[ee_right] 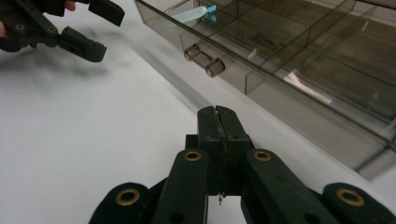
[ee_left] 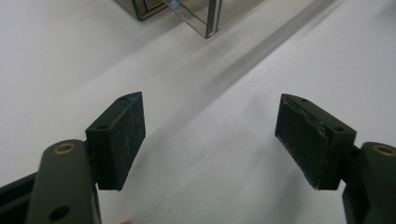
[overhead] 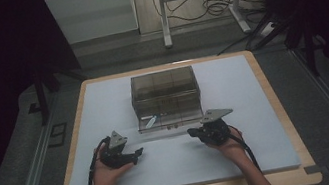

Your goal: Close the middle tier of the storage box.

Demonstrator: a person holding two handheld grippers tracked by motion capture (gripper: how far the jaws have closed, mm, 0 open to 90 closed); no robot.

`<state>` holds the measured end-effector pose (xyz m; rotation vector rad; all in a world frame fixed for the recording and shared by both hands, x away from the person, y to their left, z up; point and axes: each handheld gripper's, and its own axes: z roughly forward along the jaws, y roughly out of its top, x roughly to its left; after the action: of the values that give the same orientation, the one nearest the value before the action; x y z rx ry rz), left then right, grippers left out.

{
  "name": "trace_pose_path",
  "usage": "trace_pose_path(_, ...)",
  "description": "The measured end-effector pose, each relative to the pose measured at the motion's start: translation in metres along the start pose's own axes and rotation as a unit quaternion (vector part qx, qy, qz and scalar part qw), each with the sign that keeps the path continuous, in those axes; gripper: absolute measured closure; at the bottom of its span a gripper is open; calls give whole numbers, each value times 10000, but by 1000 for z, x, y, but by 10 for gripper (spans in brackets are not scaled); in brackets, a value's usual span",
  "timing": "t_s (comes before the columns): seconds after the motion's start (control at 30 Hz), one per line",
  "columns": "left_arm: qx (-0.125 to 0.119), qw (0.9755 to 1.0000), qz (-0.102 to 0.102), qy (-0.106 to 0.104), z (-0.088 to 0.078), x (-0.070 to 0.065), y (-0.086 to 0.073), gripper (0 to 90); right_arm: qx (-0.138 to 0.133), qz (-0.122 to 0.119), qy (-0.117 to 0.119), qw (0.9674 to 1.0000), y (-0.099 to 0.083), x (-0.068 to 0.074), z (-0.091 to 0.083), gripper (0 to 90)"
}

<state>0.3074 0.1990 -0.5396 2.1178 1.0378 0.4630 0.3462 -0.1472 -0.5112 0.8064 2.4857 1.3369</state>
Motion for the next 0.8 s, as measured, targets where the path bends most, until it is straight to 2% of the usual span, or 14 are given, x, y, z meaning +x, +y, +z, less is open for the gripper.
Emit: trace_pose_path(0.8, -60, 10000, -3, -29, 0, -2, 1, 256, -33, 44, -89, 9999, 4, -6, 16, 882)
